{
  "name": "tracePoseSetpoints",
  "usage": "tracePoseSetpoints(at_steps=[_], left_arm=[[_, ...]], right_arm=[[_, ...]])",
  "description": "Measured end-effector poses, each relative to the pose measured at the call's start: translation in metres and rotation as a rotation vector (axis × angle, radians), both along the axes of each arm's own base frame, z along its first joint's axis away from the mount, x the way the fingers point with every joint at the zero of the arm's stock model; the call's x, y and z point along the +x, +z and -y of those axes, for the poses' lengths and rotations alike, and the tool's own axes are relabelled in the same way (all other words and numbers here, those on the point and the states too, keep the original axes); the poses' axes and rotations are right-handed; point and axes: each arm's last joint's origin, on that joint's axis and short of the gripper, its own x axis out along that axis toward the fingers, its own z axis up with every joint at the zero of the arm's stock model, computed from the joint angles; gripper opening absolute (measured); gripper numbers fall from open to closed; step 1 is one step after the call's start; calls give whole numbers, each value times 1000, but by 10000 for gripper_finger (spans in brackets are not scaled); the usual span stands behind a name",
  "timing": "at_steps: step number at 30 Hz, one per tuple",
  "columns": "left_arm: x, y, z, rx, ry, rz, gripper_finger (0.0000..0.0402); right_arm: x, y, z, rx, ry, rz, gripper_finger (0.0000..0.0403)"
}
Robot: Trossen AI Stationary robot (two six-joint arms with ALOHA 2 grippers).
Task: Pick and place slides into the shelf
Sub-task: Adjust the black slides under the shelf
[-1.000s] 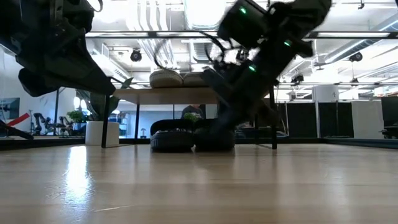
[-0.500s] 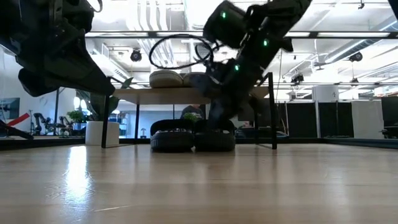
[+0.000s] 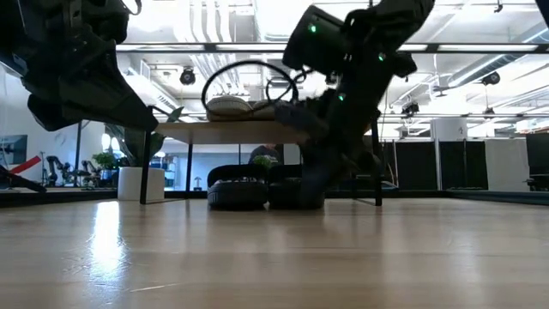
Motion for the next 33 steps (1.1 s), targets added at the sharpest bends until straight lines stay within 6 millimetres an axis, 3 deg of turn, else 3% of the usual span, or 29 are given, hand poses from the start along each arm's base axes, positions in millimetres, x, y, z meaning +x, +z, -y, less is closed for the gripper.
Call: tracePoseSetpoints(at_steps=[6,15,22,29,33], left_arm=[[0,0,0,-1,0,1,0],[0,0,0,-9,2,8,0],[1,1,0,-11,3,9,0],[3,1,-3,-15,12,10,0],[15,-6,-5,66,-78,-37,0]], right_arm=[[3,-13,3,-34,-7,-26,8],[7,-8,17,-302,-158,-2,8],[9,-6,19,-212,-120,14,8],[8,21,-27,-48,180,123,8],[-5,51,-62,-63,235,215,8]])
